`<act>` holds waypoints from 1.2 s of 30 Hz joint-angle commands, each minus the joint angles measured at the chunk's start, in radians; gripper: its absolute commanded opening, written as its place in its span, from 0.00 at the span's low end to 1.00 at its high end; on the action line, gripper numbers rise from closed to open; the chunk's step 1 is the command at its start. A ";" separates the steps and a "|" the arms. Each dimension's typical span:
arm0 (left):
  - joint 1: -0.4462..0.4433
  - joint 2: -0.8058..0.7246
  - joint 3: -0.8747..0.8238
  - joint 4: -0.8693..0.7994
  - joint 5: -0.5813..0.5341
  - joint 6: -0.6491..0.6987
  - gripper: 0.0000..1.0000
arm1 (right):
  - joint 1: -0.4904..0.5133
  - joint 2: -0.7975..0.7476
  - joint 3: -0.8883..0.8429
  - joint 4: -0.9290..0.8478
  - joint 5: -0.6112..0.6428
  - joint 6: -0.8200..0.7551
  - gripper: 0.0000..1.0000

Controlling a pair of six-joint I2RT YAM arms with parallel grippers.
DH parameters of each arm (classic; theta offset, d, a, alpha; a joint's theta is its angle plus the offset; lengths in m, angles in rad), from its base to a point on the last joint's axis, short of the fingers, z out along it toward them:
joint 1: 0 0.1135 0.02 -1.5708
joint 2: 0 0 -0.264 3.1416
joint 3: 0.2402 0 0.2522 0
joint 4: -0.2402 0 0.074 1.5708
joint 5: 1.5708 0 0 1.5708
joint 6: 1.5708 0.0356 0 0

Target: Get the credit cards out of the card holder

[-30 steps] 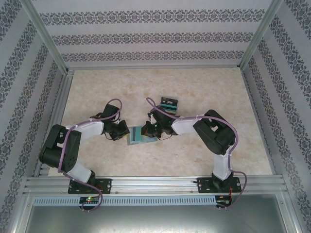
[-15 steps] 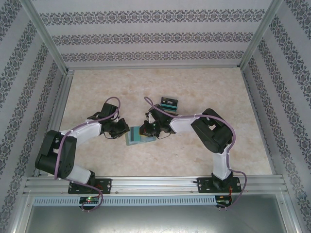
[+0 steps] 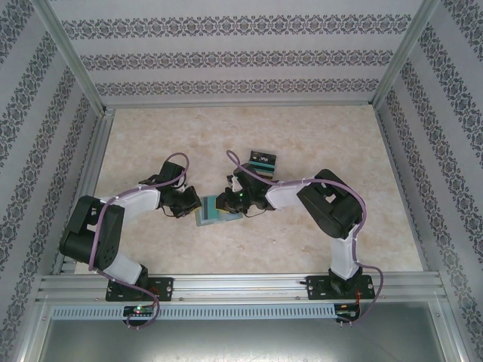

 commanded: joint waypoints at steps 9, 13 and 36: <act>0.003 0.041 -0.008 -0.010 -0.015 -0.004 0.01 | -0.019 -0.008 -0.077 0.038 0.008 0.055 0.21; 0.002 0.051 -0.009 -0.008 -0.012 -0.003 0.01 | -0.020 -0.001 -0.075 0.044 0.004 0.059 0.18; 0.002 0.052 -0.016 -0.029 -0.028 0.003 0.00 | -0.053 -0.030 -0.108 0.007 0.002 0.028 0.00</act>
